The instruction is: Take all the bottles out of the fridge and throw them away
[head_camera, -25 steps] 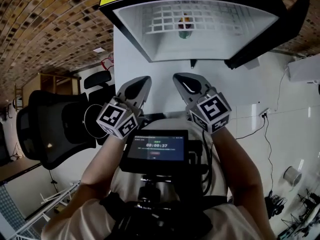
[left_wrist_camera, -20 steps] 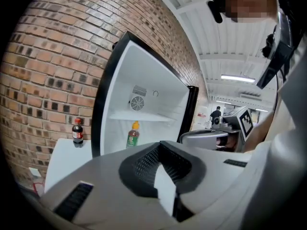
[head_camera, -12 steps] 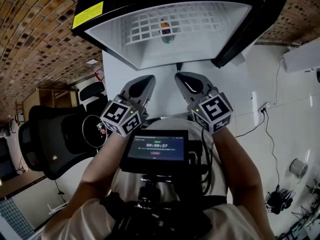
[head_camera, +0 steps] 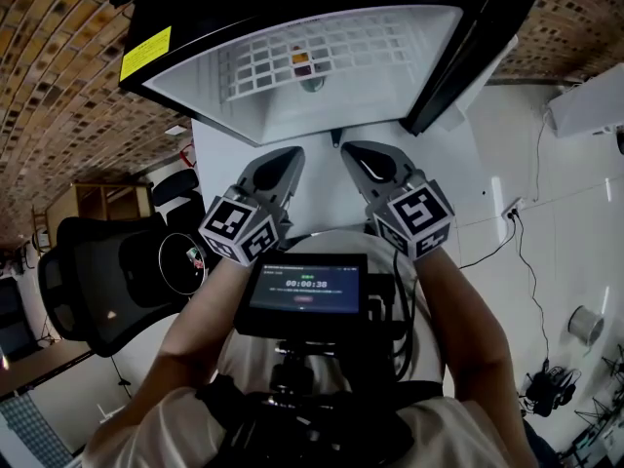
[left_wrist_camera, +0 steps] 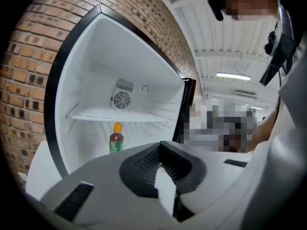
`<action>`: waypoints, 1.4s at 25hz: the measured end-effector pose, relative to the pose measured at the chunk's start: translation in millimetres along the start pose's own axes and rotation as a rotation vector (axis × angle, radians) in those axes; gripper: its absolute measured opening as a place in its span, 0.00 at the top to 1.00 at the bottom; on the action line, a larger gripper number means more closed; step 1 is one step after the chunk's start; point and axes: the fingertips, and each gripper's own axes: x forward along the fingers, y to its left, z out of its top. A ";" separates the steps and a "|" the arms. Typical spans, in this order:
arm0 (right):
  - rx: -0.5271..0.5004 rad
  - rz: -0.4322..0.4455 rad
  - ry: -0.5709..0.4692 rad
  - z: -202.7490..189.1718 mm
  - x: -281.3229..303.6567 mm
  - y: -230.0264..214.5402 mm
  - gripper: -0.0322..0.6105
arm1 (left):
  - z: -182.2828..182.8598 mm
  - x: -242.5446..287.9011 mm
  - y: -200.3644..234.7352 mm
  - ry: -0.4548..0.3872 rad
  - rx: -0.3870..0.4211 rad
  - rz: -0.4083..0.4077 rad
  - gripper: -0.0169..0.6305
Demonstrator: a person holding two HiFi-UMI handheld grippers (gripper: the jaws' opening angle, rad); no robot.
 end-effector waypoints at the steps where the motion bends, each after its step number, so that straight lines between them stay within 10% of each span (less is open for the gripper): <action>1: 0.000 0.001 -0.001 -0.1 0.6 -1.1 0.94 | 0.3 1.1 0.0 -0.002 -0.005 0.001 0.97; 35: 0.052 -0.005 0.014 -7.8 19.2 -30.4 0.94 | -39.2 34.8 45.5 0.122 0.023 0.095 0.94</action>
